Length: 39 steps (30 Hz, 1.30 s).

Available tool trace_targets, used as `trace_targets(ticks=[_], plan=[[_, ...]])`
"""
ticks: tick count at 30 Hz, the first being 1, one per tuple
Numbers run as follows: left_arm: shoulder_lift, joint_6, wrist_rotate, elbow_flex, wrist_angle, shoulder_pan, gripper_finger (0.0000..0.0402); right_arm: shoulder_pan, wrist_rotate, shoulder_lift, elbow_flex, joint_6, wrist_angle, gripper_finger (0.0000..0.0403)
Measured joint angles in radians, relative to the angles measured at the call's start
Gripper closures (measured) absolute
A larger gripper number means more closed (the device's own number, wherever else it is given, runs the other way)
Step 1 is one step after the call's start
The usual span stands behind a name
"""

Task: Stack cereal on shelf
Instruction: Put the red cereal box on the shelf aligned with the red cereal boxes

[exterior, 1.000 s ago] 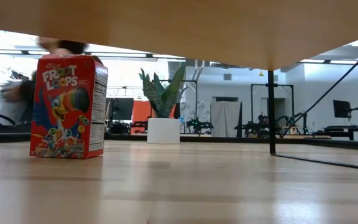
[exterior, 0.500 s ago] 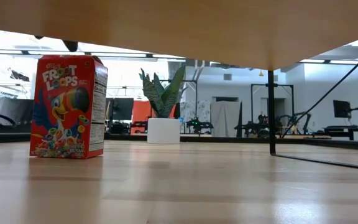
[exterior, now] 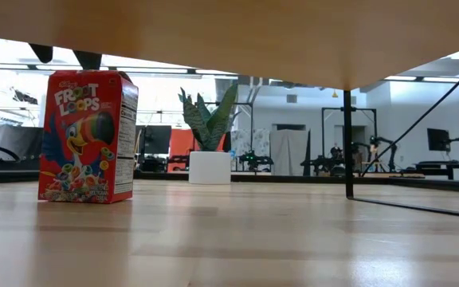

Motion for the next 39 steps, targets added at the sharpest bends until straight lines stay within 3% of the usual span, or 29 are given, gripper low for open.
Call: trace_targets(ticks=[21,33,39], plan=[[0.002,0.01,0.065,-0.05,0.09,0.0,0.0139,0.0,0.0,0.0,0.0,0.001,0.0,0.0274],[0.064,0.035,0.062,-0.05,0.11,0.0,0.0139,0.0,0.0,0.0,0.0,0.001,-0.002,0.0274],[0.064,0.027,0.048,-0.05,0.11,0.0,0.0168,0.0,0.0,0.0,0.0,0.001,-0.002,0.0274]])
